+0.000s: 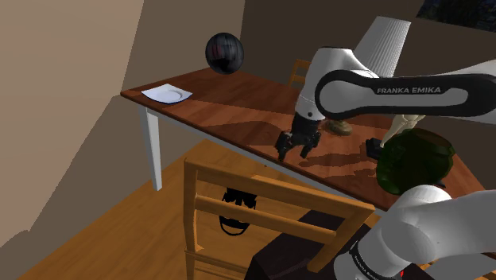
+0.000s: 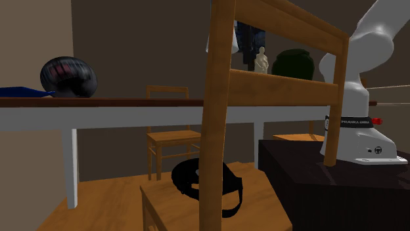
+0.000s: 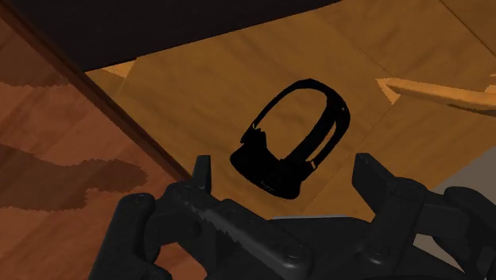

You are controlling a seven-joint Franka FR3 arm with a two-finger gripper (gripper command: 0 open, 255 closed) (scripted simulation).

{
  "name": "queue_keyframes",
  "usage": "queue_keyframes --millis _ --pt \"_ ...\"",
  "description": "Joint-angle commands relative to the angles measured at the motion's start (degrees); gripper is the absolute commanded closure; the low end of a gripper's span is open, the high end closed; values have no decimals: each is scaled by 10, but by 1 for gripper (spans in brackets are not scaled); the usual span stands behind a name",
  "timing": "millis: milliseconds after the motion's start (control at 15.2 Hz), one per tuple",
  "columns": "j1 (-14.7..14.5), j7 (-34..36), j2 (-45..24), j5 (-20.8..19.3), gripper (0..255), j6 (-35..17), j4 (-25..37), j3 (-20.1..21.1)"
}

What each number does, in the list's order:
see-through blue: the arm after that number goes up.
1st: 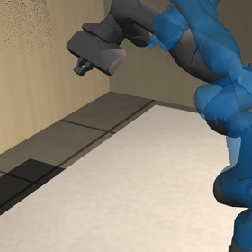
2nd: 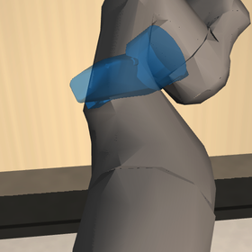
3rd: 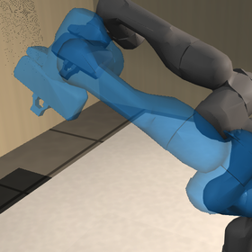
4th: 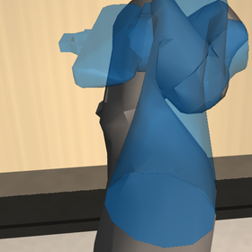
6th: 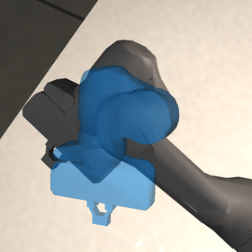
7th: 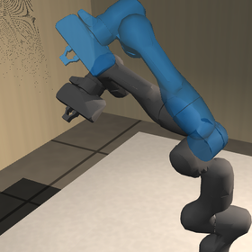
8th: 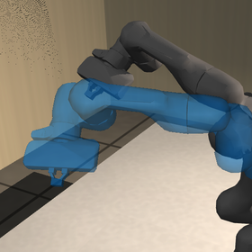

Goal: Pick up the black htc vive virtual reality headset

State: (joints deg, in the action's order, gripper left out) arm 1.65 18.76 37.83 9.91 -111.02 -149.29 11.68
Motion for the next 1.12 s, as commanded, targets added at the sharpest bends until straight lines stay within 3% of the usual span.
queue_keyframes --millis 0,594,1056 --pt "4 38 -32 11 0 -43 -11 20" --pt "35 215 -231 21 0 -228 -4 105" --pt "55 392 -423 -61 0 -351 51 133"
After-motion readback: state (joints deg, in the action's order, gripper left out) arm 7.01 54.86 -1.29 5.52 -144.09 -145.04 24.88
